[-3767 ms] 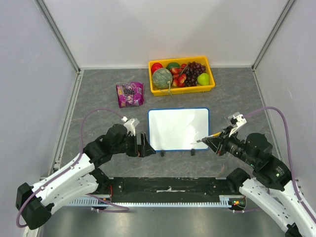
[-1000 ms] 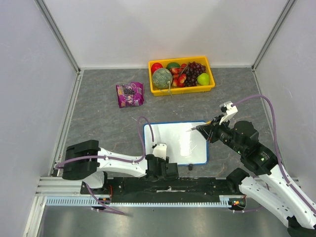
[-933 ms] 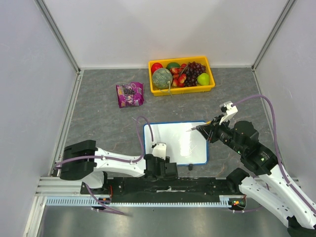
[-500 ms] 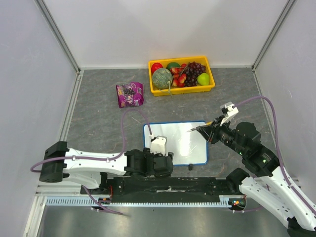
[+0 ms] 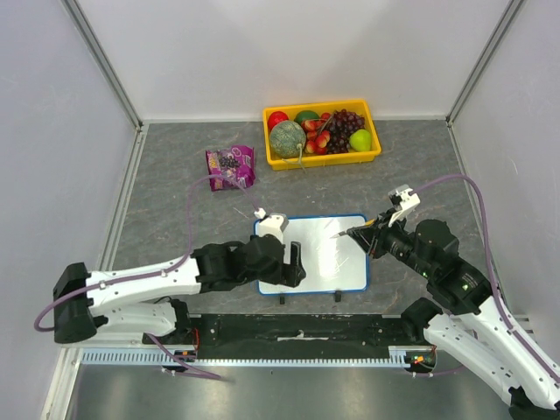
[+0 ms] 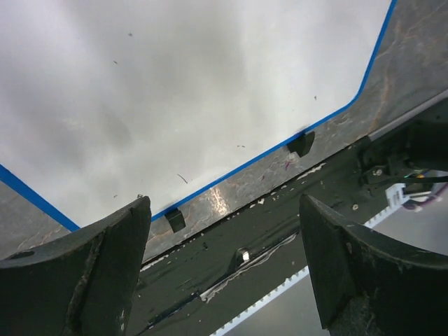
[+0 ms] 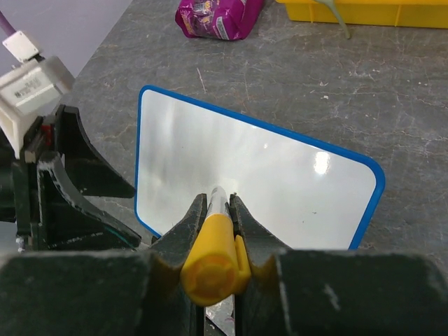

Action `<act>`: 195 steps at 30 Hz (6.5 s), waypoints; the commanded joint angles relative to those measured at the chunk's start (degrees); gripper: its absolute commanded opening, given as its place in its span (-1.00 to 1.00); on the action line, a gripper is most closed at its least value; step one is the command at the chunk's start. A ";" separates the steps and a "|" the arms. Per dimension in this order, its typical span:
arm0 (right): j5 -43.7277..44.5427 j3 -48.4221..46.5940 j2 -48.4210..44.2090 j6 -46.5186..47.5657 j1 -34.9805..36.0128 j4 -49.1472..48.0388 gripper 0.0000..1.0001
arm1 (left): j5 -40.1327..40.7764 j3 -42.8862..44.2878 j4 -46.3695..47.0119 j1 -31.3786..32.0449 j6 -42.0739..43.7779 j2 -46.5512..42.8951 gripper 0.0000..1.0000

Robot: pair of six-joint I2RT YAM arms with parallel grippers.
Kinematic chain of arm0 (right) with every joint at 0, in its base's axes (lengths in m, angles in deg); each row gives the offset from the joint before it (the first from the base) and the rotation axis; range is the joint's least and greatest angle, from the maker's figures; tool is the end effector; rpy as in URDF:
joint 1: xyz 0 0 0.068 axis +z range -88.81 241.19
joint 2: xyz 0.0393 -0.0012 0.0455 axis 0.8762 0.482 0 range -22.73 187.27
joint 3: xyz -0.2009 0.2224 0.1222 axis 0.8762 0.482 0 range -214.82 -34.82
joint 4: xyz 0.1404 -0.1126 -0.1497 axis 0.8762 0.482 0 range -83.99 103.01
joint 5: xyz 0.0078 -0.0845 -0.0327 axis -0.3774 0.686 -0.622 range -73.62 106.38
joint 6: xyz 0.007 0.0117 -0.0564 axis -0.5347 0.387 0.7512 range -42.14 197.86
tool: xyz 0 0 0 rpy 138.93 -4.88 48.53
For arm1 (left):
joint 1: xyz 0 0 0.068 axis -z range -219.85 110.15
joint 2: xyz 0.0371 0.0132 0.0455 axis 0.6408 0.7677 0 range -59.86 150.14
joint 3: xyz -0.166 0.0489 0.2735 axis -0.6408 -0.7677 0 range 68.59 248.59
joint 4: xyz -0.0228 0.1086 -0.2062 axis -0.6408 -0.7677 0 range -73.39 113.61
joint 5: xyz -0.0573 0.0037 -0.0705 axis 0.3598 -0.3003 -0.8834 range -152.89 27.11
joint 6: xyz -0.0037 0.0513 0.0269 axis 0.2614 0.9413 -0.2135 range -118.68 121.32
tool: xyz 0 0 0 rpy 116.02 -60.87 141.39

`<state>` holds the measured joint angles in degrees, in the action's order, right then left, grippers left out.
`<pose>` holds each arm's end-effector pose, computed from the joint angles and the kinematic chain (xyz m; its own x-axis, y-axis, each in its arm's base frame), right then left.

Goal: Write a sentence on the whiteboard
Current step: Hold the whiteboard at the corner of the board, then write a sentence on the whiteboard.

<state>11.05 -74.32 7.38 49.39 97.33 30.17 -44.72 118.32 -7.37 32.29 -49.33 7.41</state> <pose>0.0470 0.0390 0.3373 -0.4955 0.2259 -0.8387 -0.4819 0.7319 0.4818 0.0727 -0.1833 0.3124 -0.7960 0.0746 -0.6007 0.3556 0.8608 -0.3642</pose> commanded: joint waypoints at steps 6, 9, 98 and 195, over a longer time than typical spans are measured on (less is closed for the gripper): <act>-0.57 1.54 0.30 -0.09 0.07 -3.42 -1.00 | -15.36 -10.70 14.54 -8.33 6.45 -16.97 0.88; -1.09 2.68 0.30 -0.62 0.07 -4.65 -1.00 | -15.01 -13.60 15.16 -9.21 5.57 -22.08 0.96; -7.77 3.21 4.17 0.61 0.07 -9.66 -1.00 | -56.56 -29.07 39.12 -55.18 13.92 -21.40 1.00; 37.93 -2.07 30.54 8.08 31.97 -34.97 -1.00 | -73.72 -36.82 72.20 -54.91 17.52 7.79 -0.96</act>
<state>45.94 -75.79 37.52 56.98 128.97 -3.03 -121.74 80.97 66.83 -22.64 -33.82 14.36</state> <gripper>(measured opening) 0.191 0.092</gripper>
